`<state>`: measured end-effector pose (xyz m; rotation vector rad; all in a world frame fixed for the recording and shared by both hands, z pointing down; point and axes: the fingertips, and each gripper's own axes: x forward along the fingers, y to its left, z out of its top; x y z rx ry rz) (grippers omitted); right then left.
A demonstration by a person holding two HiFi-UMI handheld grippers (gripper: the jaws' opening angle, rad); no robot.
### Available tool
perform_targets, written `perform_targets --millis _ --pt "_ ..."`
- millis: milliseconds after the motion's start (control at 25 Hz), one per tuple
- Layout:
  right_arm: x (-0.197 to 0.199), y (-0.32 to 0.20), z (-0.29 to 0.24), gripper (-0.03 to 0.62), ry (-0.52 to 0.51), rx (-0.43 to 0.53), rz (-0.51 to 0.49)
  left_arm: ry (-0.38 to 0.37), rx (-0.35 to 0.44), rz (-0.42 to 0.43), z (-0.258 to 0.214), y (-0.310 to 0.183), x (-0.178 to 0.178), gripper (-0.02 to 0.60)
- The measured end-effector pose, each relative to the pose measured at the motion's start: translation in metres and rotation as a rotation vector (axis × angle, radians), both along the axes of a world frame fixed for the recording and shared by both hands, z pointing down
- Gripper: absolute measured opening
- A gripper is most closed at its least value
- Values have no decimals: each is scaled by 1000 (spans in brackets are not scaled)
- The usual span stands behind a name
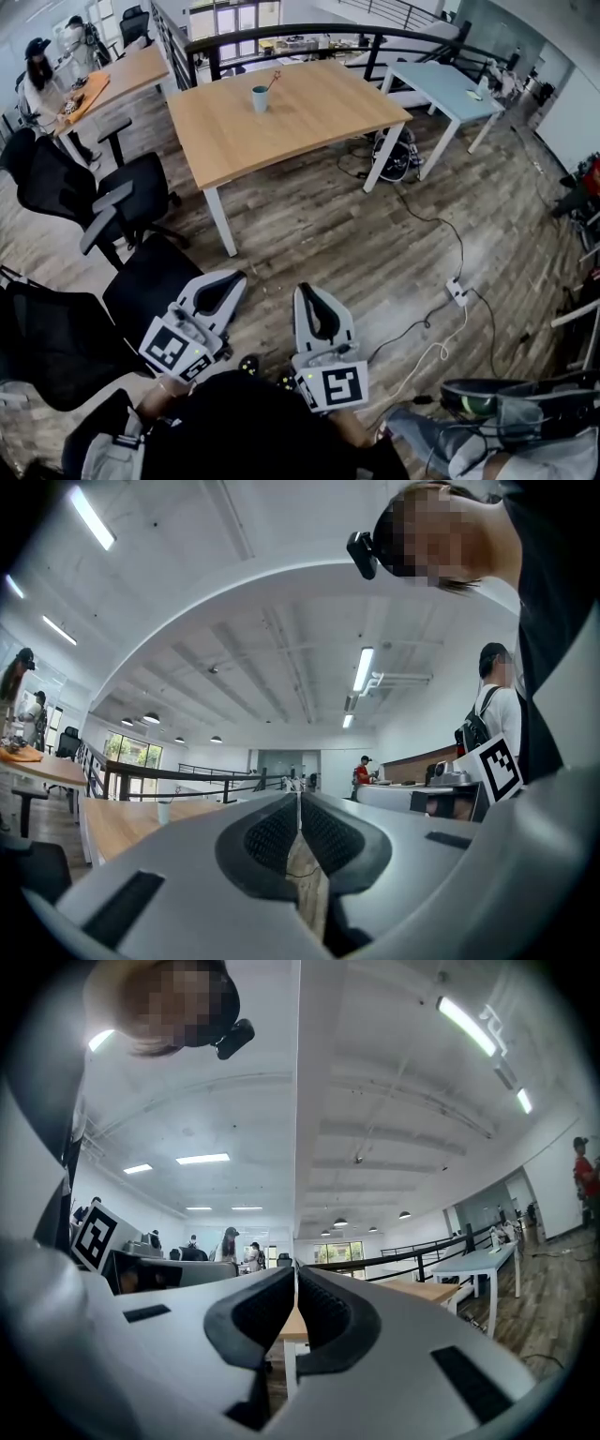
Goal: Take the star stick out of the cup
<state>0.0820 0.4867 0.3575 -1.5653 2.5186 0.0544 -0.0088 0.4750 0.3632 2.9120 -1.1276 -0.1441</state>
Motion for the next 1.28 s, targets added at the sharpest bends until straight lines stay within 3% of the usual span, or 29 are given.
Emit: perform_targets --millis 640,1000,1280 --pt "55 28 22 26 26 -27 -1 -28 1 49 9 32 66 23" --pt "68 16 30 26 -8 -34 -10 -56 -32 -5 20 23 69 23" --pt "77 -21 30 26 14 -32 25 -34 -31 30 23 -16 79 23"
